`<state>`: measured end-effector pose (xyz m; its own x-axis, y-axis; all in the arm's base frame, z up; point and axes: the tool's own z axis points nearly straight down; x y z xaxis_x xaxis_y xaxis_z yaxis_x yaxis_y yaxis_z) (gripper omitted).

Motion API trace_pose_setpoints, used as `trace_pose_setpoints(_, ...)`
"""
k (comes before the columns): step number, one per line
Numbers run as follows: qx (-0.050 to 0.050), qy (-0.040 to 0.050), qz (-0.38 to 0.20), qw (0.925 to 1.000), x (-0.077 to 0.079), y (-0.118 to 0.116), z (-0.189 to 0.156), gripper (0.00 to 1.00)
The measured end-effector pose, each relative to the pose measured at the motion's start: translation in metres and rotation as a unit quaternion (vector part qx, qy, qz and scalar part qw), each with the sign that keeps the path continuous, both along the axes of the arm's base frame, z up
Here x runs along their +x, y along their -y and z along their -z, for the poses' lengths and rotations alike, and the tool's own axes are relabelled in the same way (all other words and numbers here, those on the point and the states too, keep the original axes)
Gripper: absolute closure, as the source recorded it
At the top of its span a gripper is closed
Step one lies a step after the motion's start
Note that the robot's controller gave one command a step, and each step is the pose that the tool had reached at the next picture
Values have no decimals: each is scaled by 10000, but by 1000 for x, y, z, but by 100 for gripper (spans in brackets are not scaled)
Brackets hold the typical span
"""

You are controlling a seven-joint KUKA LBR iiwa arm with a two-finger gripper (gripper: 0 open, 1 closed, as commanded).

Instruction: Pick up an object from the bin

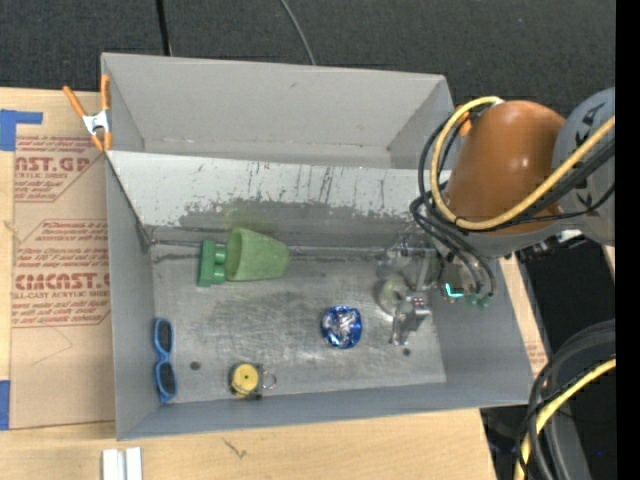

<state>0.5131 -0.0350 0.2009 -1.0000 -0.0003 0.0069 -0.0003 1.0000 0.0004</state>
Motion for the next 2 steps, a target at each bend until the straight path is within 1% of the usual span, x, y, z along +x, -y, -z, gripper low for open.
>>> trace_pose_setpoints(1,-1,64,110,9999,2,-1,129,0)
trace_pose_setpoints(2,-10,113,189,9998,-11,-27,128,0)
